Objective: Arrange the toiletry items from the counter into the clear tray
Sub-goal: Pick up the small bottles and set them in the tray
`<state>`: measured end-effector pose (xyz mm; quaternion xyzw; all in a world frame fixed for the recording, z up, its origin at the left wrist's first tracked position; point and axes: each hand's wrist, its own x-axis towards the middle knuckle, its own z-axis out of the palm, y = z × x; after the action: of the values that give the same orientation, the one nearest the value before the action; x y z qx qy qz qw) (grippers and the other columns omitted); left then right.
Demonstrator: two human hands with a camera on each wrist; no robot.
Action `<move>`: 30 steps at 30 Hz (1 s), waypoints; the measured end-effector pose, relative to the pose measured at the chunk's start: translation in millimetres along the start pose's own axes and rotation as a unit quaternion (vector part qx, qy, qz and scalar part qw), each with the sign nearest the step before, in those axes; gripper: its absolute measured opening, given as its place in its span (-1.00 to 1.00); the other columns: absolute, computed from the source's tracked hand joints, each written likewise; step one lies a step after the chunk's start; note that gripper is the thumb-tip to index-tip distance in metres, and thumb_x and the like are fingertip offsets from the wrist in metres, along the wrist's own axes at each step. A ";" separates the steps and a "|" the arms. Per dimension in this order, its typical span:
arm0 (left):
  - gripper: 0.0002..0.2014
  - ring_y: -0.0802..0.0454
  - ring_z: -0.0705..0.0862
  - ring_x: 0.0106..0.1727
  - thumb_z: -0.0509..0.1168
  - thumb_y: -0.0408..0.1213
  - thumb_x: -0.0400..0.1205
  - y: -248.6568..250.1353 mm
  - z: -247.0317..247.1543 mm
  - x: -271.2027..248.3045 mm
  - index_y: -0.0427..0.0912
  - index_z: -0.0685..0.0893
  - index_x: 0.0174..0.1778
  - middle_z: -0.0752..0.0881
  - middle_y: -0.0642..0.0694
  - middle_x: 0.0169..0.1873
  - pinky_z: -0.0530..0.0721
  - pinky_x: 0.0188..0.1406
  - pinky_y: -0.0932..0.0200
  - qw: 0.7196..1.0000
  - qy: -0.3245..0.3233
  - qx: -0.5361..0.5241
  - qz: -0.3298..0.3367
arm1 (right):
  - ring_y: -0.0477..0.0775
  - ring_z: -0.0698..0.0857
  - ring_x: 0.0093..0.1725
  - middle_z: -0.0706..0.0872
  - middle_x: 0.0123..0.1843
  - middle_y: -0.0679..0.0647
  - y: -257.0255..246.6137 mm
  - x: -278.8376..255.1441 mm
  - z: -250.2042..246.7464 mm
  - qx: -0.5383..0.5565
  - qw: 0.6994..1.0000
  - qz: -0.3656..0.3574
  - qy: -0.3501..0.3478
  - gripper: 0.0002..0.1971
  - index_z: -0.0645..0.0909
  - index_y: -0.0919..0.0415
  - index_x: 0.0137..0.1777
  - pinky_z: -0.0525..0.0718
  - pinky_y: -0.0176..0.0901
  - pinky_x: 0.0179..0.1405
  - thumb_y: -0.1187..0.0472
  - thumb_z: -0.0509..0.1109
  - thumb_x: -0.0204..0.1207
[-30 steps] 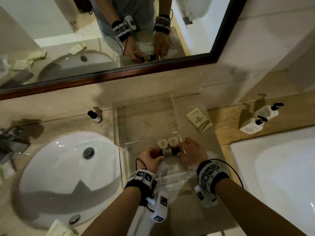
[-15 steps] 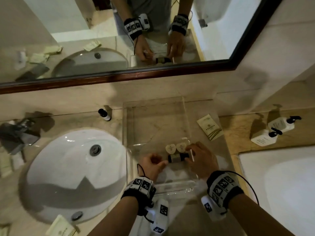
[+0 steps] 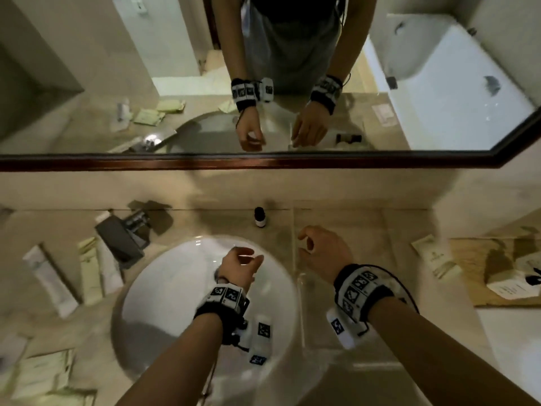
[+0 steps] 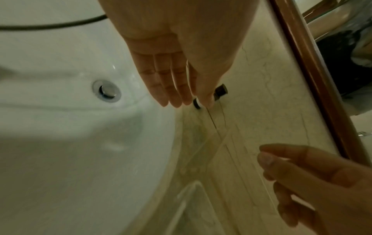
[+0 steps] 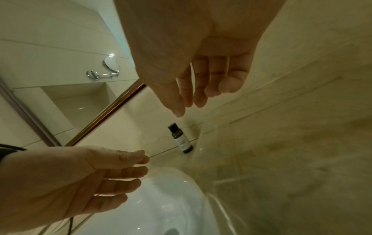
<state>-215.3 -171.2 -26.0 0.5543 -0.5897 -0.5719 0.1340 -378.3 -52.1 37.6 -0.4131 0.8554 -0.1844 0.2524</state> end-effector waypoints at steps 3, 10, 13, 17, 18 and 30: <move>-0.71 -0.09 0.77 -0.18 0.52 -0.17 0.45 6.0 -10.8 34.6 -0.01 0.63 0.04 0.78 -0.09 -0.16 0.82 -0.17 -0.06 1.000 0.001 0.007 -0.015 | 0.11 0.64 0.06 0.66 0.14 0.02 -32.4 35.9 3.6 -0.032 0.999 -0.011 -0.018 -0.68 0.54 0.05 0.28 0.62 -0.07 0.04 0.06 0.31 0.55; -0.57 -0.15 0.75 -0.04 0.30 -0.26 0.55 25.7 12.0 103.9 -0.04 0.51 0.37 0.76 -0.14 0.05 0.78 -0.07 -0.01 0.989 -0.095 0.111 0.018 | 0.19 0.64 0.16 0.61 0.27 0.08 -64.3 116.9 20.5 -0.101 0.992 -0.050 -0.051 -0.59 0.45 -0.03 0.41 0.66 0.06 0.12 0.00 0.25 0.57; -0.67 -0.09 0.75 0.00 0.17 -0.18 0.61 33.4 25.0 124.2 -0.04 0.57 0.29 0.77 -0.08 0.10 0.75 0.00 0.05 0.960 -0.122 0.234 0.091 | 0.15 0.66 0.14 0.65 0.21 0.04 -62.2 138.3 32.7 -0.135 0.987 -0.055 -0.067 -0.69 0.53 -0.05 0.28 0.67 0.06 0.09 -0.05 0.26 0.58; -0.73 -0.04 0.73 0.07 0.17 -0.16 0.63 31.2 25.5 130.2 0.05 0.63 0.21 0.77 -0.02 0.11 0.67 0.04 0.12 0.950 -0.120 0.269 0.106 | 0.11 0.66 0.08 0.67 0.14 0.02 -57.3 142.2 40.2 -0.112 0.990 -0.059 -0.065 -0.75 0.55 -0.02 0.19 0.62 -0.04 0.02 -0.04 0.28 0.57; -0.73 -0.04 0.73 0.08 0.18 -0.15 0.64 30.4 23.6 129.5 0.04 0.63 0.22 0.76 -0.02 0.12 0.65 0.05 0.13 0.949 -0.123 0.270 0.106 | 0.11 0.66 0.07 0.67 0.12 0.02 -55.8 141.2 40.4 -0.102 0.991 -0.061 -0.060 -0.77 0.56 -0.01 0.16 0.62 -0.04 0.00 -0.02 0.28 0.57; -0.68 0.09 0.65 -0.15 0.46 0.04 0.46 32.5 6.0 15.1 0.12 0.67 0.10 0.70 0.09 -0.16 0.59 -0.17 0.24 0.939 -0.128 0.251 0.198 | -0.13 0.63 -0.26 0.75 -0.10 -0.12 -1.8 23.4 -7.8 0.101 0.994 -0.047 0.023 -0.82 0.70 -0.01 0.05 0.55 -0.37 -0.21 0.20 0.47 0.47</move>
<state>-241.6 -189.0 -8.3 0.3640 -0.8242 -0.4331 0.0242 -394.2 -71.0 38.3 -0.4208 0.8178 -0.2908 0.2638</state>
